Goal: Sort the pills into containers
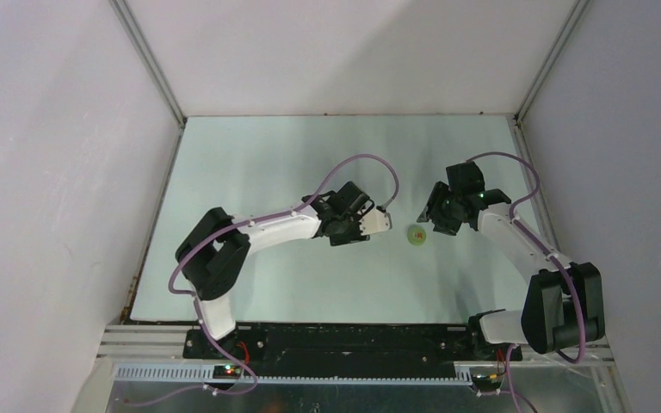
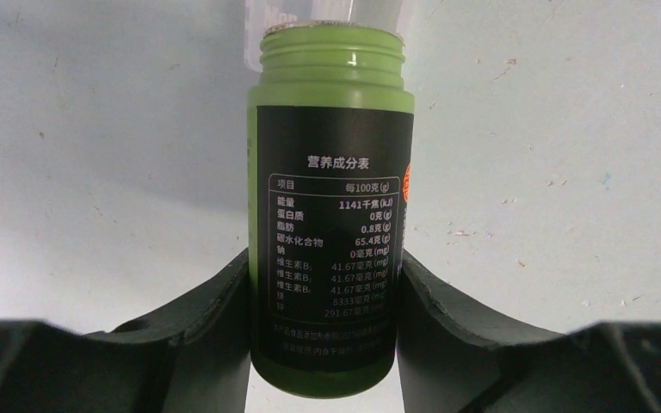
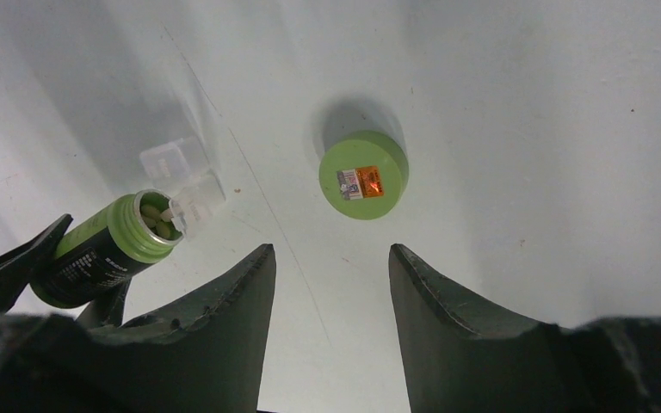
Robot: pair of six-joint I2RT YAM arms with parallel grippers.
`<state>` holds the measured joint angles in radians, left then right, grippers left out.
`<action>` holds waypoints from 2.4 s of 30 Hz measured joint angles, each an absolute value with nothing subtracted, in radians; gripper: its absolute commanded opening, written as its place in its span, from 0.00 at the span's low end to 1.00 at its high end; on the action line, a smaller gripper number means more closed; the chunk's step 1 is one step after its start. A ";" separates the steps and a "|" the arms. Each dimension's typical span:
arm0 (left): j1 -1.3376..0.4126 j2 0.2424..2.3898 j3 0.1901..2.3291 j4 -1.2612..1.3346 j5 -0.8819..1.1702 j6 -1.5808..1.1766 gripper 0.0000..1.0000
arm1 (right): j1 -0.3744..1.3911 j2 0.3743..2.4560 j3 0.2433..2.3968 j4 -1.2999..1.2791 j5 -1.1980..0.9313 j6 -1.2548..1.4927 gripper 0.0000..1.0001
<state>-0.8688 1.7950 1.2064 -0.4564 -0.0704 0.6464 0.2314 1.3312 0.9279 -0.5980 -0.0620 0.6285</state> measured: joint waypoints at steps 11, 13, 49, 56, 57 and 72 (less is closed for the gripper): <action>-0.893 1.811 1.248 -0.500 -0.105 0.636 0.00 | 0.231 1.306 0.928 -0.605 -0.070 0.637 0.55; -0.900 1.815 1.248 -0.510 -0.112 0.635 0.00 | 0.231 1.303 0.928 -0.605 -0.070 0.638 0.55; -0.848 1.505 1.135 -0.343 -0.073 0.447 0.00 | 0.227 1.266 0.916 -0.619 -0.095 0.631 0.60; -0.818 1.194 0.987 -0.070 -0.041 0.370 0.00 | 0.249 1.295 0.916 -0.624 -0.076 0.588 0.67; -0.818 1.163 0.973 -0.031 -0.042 0.364 0.00 | 0.262 1.305 0.916 -0.624 -0.066 0.582 0.70; -0.818 0.928 0.748 0.607 -0.137 0.202 0.00 | 0.397 1.557 0.932 -0.625 0.097 0.572 0.71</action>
